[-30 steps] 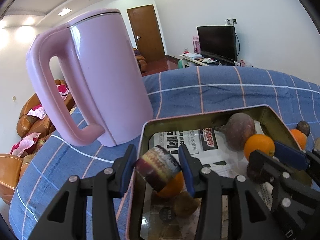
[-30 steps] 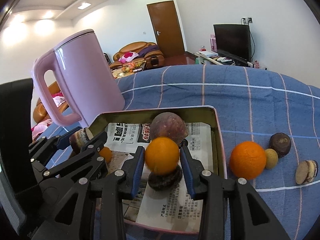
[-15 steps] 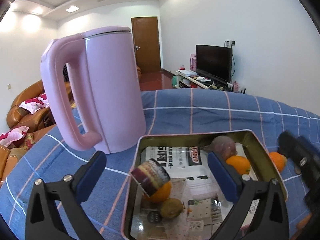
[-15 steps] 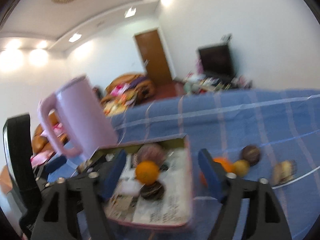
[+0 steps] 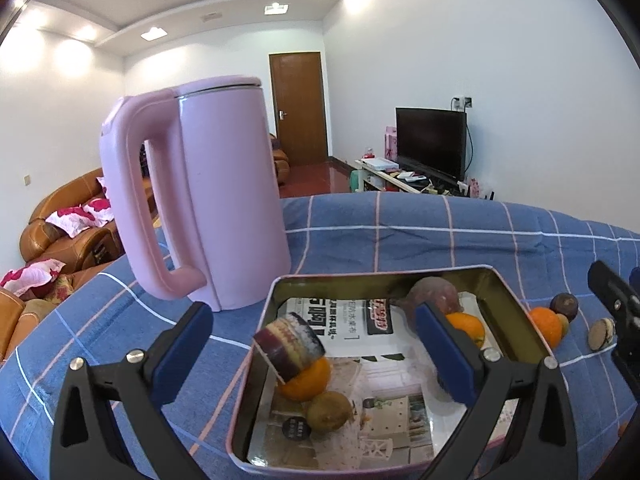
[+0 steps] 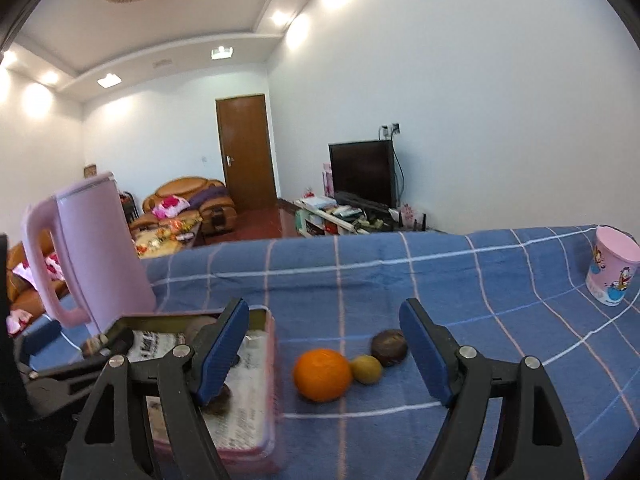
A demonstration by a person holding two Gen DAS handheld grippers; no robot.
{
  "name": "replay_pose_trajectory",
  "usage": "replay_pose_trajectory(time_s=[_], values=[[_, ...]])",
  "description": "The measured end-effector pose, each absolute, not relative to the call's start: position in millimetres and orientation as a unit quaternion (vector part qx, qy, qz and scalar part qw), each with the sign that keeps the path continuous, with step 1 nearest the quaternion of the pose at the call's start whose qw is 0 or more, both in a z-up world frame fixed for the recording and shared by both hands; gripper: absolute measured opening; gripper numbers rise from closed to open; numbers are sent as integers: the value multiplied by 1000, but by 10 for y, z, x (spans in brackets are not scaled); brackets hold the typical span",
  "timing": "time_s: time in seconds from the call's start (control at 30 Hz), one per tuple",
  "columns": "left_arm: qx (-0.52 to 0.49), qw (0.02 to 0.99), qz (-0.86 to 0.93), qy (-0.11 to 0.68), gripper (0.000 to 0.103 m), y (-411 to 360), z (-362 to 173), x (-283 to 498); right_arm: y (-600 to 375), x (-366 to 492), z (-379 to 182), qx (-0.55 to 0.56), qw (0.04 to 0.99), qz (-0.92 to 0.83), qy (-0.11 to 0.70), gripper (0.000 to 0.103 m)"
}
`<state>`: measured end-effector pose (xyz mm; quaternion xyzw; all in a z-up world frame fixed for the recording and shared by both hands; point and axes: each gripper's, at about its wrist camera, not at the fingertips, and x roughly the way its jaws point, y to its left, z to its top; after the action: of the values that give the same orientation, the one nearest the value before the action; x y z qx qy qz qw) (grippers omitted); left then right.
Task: Organize fruits
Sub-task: 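Grasp the second striped slice on the bedspread with the right tool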
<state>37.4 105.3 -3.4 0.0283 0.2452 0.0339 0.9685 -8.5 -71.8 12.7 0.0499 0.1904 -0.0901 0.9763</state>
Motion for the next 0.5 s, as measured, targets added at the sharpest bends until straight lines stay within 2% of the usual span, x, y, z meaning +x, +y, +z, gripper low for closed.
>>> replay_pose_trajectory(time_s=[0.5], values=[[23,970,26,241,103,842,-27,157,-1497,-441,90,62,965,-137,213,79]])
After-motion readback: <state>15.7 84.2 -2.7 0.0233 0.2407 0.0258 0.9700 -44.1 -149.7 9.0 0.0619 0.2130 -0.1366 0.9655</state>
